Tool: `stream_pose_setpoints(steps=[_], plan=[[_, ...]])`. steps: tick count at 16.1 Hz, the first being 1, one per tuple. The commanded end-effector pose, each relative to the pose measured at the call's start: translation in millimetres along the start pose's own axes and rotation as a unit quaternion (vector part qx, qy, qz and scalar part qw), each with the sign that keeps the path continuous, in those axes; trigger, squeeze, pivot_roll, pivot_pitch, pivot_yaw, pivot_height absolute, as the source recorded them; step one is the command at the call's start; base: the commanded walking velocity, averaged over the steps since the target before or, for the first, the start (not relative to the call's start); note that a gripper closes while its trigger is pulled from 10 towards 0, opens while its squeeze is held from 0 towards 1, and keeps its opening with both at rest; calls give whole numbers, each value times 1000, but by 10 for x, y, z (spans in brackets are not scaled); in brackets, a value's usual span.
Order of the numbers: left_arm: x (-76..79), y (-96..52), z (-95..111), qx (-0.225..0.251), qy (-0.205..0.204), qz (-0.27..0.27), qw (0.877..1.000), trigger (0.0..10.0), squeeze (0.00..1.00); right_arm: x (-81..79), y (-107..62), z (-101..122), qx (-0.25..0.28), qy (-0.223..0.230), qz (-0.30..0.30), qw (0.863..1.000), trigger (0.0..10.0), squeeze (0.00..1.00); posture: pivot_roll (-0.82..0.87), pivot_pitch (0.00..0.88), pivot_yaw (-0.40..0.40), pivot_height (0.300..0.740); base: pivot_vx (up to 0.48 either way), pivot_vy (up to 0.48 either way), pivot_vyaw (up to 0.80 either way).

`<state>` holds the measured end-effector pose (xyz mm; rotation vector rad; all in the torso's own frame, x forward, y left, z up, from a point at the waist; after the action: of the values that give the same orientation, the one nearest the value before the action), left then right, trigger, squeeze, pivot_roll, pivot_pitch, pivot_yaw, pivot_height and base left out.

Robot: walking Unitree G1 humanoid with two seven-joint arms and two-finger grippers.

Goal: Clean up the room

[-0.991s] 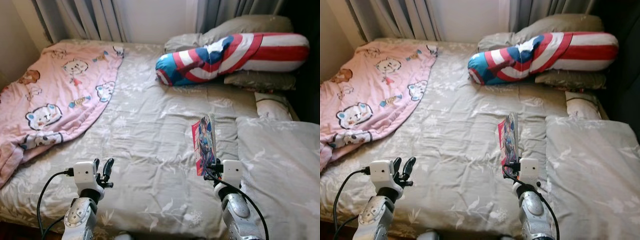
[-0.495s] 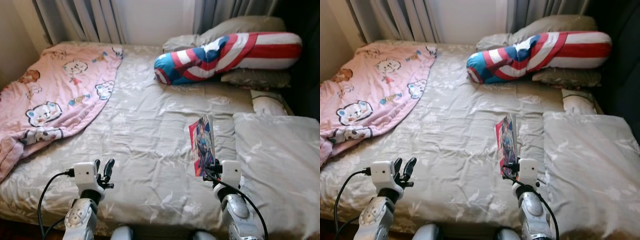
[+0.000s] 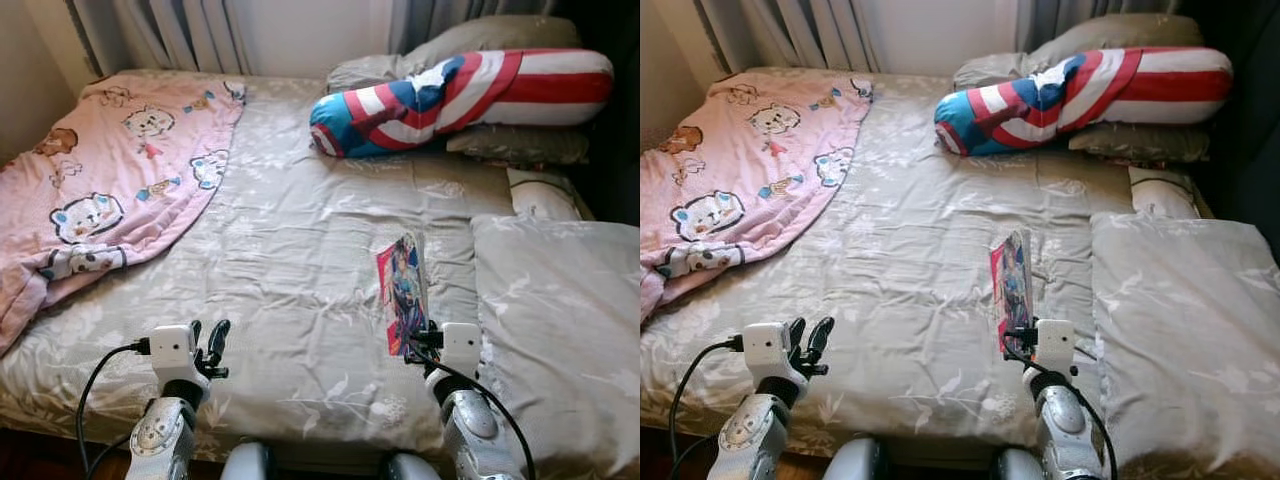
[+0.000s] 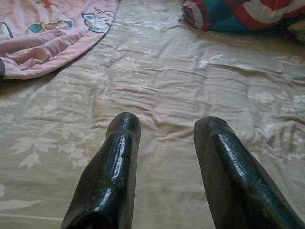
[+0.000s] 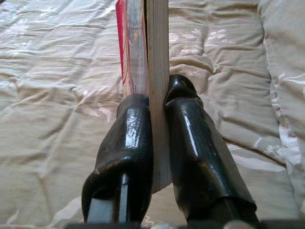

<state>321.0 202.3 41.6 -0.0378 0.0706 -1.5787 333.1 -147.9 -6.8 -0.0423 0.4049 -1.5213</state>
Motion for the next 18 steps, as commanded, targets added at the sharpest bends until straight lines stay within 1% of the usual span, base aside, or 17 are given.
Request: stream_pose_setpoints(steps=[1, 6, 7, 9, 18], plan=[[5, -16, -17, -5, 4, -4, 1000, 10000, 0, -20, 18, 81, 15, -1, 5, 1000, 10000, 0, 34, 116, -5, 668, 0, 0, 0], [2, -22, -11, -5, 5, -4, 1000, 10000, 0, -4, 23, -13, -9, -3, -1, 1000, 10000, 0, 39, 119, -4, 664, 0, 0, 0], [-1, -23, -10, -5, 5, -4, 1000, 10000, 0, -10, 23, -4, -5, -3, 0, 1000, 10000, 0, 39, 120, -3, 654, 0, 0, 0], [-3, -24, -9, -5, 6, -5, 1000, 10000, 0, -6, 14, 17, 4, 0, -1, 1000, 10000, 0, 39, 121, -2, 654, 0, 0, 0], [-10, -27, -9, -6, 9, -5, 1000, 10000, 0, -2, 7, 9, 4, 3, -2, 1000, 10000, 0, 39, 123, -1, 654, 0, 0, 0]])
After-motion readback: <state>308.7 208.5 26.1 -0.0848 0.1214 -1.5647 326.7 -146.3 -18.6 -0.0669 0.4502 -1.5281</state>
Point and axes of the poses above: a point about 5 cm out from each wrist's last joint towards the gripper, its own y axis pointing out of the wrist towards the gripper, its own z axis along the axis of the wrist's last joint, x = y × z, the point moved 6 cm from there along y, pointing out of the wrist towards the gripper, and after that the axes turned 7 degrees about y, right-handed, at the moved point
